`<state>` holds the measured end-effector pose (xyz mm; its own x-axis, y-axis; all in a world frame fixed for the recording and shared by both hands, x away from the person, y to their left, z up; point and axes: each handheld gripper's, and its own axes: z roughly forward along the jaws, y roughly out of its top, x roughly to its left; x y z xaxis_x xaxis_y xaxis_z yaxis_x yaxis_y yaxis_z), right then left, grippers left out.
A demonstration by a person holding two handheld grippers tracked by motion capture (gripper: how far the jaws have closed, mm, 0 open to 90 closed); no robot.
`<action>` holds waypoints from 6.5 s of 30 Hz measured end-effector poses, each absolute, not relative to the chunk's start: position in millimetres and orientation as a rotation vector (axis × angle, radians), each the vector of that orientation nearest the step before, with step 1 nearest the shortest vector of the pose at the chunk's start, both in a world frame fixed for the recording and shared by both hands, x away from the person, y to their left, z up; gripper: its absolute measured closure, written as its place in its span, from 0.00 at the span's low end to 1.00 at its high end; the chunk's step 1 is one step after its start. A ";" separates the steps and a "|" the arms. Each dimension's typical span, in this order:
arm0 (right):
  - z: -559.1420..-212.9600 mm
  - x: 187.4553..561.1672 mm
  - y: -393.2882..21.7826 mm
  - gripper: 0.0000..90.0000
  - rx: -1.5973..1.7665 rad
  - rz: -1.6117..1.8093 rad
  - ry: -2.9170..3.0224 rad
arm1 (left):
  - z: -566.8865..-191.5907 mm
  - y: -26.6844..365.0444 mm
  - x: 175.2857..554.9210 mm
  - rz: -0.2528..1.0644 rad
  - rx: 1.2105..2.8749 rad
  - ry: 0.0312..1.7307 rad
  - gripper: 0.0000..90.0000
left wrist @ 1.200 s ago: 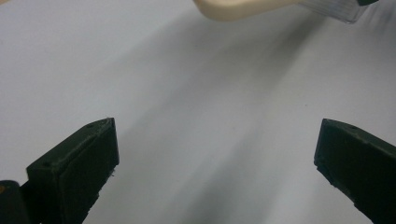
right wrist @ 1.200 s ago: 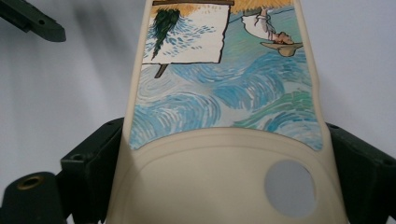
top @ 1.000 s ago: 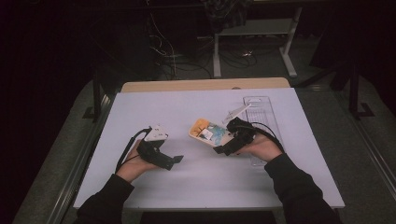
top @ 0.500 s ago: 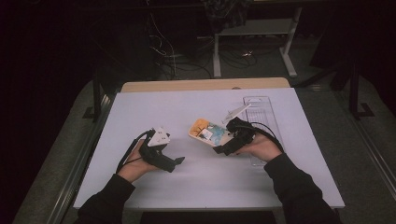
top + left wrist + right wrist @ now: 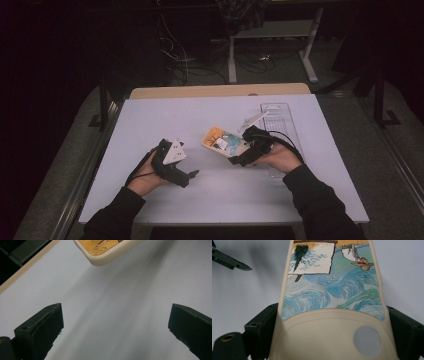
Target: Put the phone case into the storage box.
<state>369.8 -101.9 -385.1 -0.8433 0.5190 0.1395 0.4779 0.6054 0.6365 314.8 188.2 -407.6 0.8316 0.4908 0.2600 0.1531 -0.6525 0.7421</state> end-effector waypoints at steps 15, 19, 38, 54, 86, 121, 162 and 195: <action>-384.4 369.0 -101.7 0.10 0.875 1.076 2.762 | -407.9 183.4 309.9 0.679 2.298 0.390 0.00; -384.7 368.9 -101.3 0.10 0.882 1.074 2.766 | -408.4 181.3 308.0 0.733 2.321 0.359 0.00; -384.9 368.8 -101.2 0.10 0.874 1.074 2.769 | -414.3 174.4 300.3 0.939 2.358 0.215 0.00; -384.9 368.7 -101.1 0.10 0.874 1.071 2.770 | -416.1 167.9 294.1 1.103 2.336 0.125 0.00; -385.4 369.2 -100.4 0.10 0.860 1.059 2.771 | -430.2 156.6 286.0 1.473 2.301 -0.110 0.00; -393.0 359.7 -67.5 0.10 0.725 1.048 2.833 | -434.6 142.8 275.6 1.616 2.228 -0.256 0.13; -390.4 355.8 -56.9 0.10 0.706 1.087 2.849 | -437.5 132.7 265.5 1.715 2.179 -0.428 0.70; -389.2 356.6 -58.3 0.05 0.784 1.163 2.859 | -434.4 133.5 262.3 1.719 2.208 -0.502 0.89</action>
